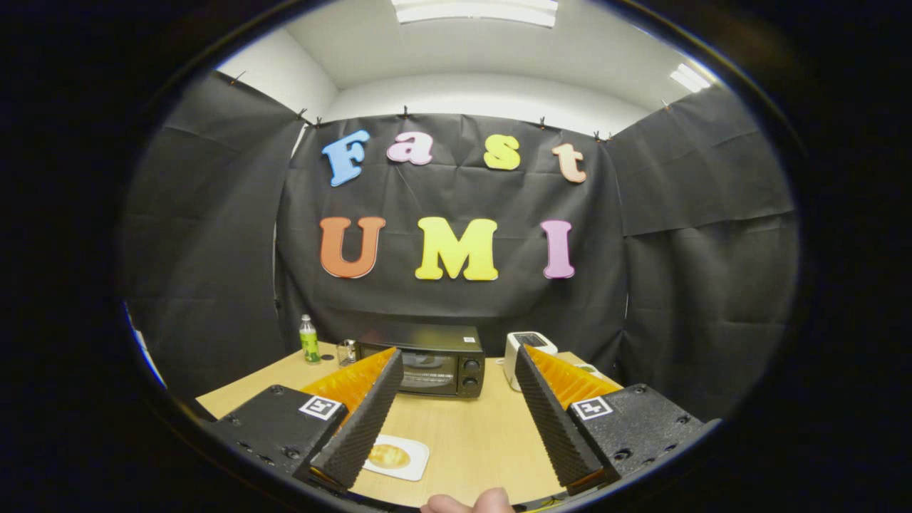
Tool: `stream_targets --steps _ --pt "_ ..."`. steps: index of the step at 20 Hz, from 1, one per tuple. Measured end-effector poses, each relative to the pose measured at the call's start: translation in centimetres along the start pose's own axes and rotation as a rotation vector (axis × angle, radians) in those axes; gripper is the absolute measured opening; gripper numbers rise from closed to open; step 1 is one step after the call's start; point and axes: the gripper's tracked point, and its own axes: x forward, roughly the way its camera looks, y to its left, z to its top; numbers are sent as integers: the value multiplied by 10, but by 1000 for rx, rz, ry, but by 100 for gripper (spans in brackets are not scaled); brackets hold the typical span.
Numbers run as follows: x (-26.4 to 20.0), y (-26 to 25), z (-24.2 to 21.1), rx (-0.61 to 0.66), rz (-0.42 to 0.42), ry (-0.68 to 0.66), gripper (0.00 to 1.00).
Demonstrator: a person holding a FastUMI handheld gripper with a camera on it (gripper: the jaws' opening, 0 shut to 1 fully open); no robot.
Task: Open the toaster oven, put the food inside, and close the toaster oven door.
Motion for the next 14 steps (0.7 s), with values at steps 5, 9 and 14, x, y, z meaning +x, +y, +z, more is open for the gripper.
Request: stream_targets --steps 5,9,14 --pt "2 3 -3 -5 3 4 100" --pt "3 5 -8 -7 5 17 100" --pt "5 4 -9 -4 6 13 100"
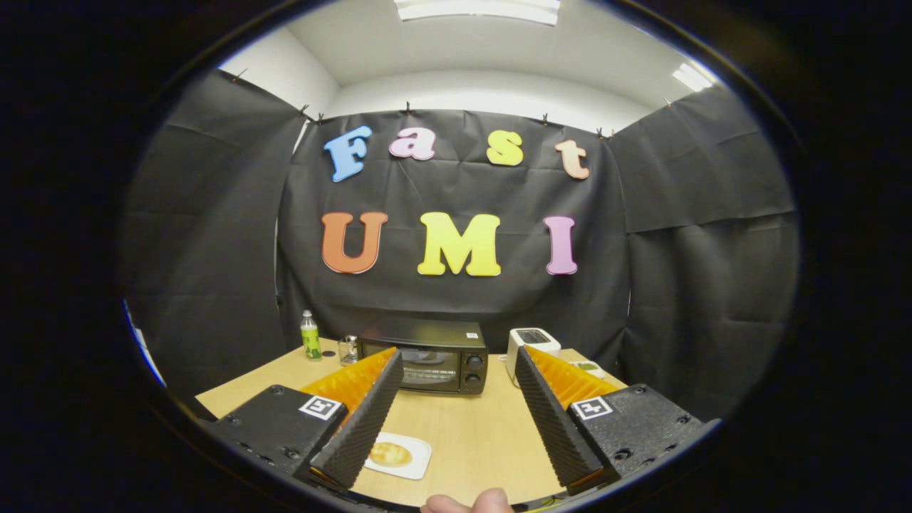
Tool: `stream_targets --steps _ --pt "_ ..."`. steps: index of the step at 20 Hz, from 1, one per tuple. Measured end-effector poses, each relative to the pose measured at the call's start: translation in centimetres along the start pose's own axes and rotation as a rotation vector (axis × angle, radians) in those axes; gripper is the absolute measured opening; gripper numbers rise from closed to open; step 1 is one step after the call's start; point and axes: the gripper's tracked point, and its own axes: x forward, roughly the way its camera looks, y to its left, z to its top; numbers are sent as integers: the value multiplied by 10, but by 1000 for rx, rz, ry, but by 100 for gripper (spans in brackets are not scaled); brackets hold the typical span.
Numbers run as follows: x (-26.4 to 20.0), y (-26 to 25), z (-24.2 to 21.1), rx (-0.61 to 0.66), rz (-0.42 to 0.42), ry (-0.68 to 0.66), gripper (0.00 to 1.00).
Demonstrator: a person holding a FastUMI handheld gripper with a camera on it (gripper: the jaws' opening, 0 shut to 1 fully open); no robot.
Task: Open the toaster oven, put the food inside, and close the toaster oven door.
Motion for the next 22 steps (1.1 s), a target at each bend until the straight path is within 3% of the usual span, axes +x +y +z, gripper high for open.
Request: stream_targets --steps 15,22 --pt "43 23 -35 -31 13 26 100" --pt "119 52 -49 -1 37 8 100"
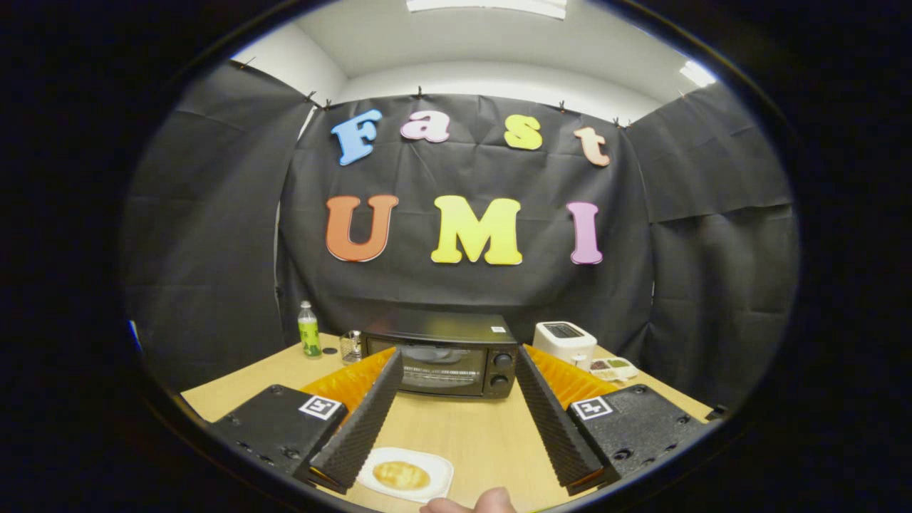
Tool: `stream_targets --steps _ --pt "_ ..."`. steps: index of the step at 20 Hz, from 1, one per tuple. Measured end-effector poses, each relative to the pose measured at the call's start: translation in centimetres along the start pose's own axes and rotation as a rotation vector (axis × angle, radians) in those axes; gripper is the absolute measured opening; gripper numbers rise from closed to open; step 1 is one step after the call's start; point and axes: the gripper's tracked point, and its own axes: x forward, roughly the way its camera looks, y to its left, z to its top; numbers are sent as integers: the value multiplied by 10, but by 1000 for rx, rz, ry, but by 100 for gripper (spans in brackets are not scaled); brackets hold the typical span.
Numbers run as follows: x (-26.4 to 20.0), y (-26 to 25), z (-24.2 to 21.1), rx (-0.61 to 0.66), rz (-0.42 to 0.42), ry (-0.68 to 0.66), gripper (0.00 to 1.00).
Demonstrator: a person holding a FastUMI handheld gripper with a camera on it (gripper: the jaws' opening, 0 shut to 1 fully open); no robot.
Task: Open the toaster oven, put the food inside, and close the toaster oven door.
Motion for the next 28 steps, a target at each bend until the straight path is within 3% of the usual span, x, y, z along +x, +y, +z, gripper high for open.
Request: stream_targets --steps 7,14,20,28 --pt "131 29 -22 55 45 106 100" --pt "221 57 -61 -33 28 166 100" --pt "256 61 -82 -29 -9 147 100" --pt "264 60 -103 26 6 171 100"
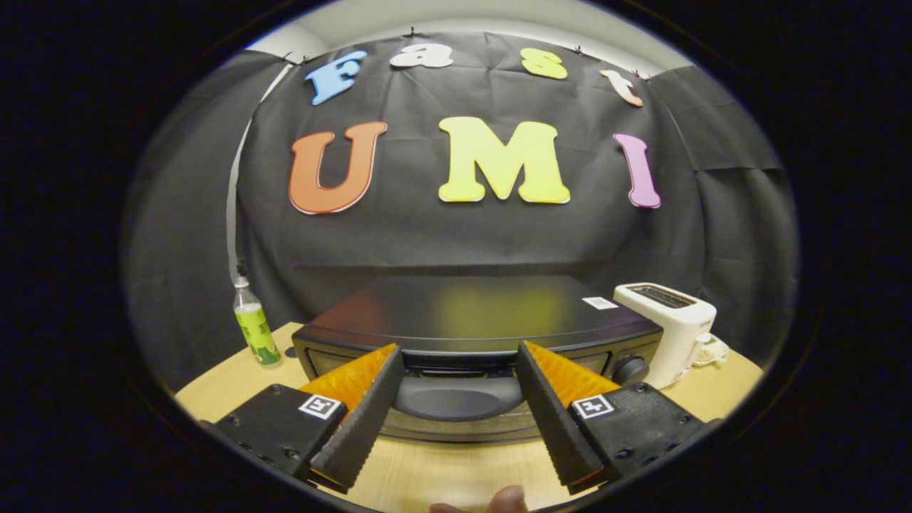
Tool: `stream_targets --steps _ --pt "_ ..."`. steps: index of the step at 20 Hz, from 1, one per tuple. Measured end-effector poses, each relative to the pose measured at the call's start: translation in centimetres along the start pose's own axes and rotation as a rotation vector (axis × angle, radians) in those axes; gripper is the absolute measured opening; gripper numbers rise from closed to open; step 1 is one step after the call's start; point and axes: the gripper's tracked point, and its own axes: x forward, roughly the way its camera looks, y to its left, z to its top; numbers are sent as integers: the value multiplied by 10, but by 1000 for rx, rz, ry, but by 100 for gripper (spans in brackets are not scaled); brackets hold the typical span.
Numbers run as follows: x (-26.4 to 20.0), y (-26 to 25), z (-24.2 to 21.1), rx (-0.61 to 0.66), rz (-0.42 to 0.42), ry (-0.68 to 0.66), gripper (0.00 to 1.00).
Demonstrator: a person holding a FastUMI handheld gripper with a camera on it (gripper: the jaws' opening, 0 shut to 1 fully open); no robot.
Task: Open the toaster oven, put the food inside, and close the toaster oven door.
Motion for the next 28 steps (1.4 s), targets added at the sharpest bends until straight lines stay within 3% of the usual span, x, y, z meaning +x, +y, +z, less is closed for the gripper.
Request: stream_targets --steps 10,15,22,28 --pt "-52 1 -28 -26 41 30 100" --pt "-81 2 -55 -53 34 124 100" --pt "-100 1 -81 -114 98 256 100" --pt "-108 2 -95 -75 119 329 100"
